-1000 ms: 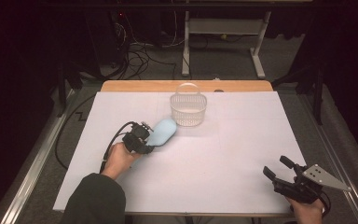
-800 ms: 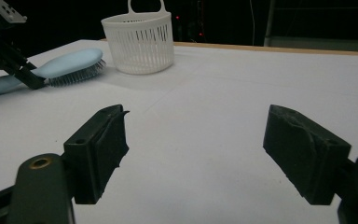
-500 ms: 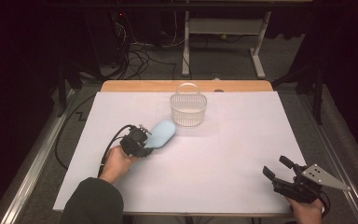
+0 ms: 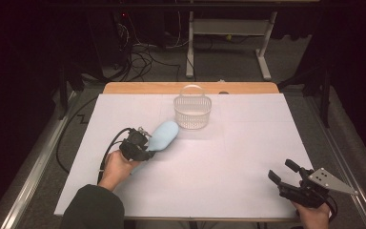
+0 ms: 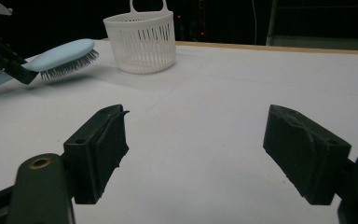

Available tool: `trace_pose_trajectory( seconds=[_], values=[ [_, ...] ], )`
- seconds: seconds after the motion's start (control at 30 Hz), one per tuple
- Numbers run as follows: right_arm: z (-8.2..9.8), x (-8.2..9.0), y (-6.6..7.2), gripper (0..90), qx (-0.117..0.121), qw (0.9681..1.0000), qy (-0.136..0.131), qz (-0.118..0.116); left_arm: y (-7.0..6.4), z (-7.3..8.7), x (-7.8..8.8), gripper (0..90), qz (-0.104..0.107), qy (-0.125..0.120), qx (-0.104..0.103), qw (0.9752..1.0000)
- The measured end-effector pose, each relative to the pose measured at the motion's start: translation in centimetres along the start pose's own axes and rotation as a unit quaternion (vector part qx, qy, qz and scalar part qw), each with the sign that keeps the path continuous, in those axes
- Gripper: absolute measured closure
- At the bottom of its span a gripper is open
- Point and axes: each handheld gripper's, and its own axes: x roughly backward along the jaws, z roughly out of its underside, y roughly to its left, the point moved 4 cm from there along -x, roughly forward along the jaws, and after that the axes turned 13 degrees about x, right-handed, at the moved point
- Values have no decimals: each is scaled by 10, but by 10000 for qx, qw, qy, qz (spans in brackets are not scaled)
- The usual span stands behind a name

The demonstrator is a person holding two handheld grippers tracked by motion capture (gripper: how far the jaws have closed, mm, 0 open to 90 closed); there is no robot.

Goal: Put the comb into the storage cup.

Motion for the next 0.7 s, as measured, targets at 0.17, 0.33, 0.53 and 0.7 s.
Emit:
trace_pose_trajectory(
  seconds=[0.17, 0.33, 0.53, 0.7],
  values=[
    [0, 0, 0, 216, 19, 10000, 24, -8, -2, 1, 6, 674, 100, -144, 40, 9998],
    [0, 0, 0, 216, -16, 10000, -13, -13, -4, 2, 11, 674, 195, -270, 55, 9994],
    [0, 0, 1, 216, -24, 10000, 9, -34, -10, 4, 17, 674, 333, -419, 67, 9985],
    [0, -1, 2, 215, 35, 10000, 48, -38, -14, 5, 21, 674, 424, -514, 39, 9978]
  ],
)
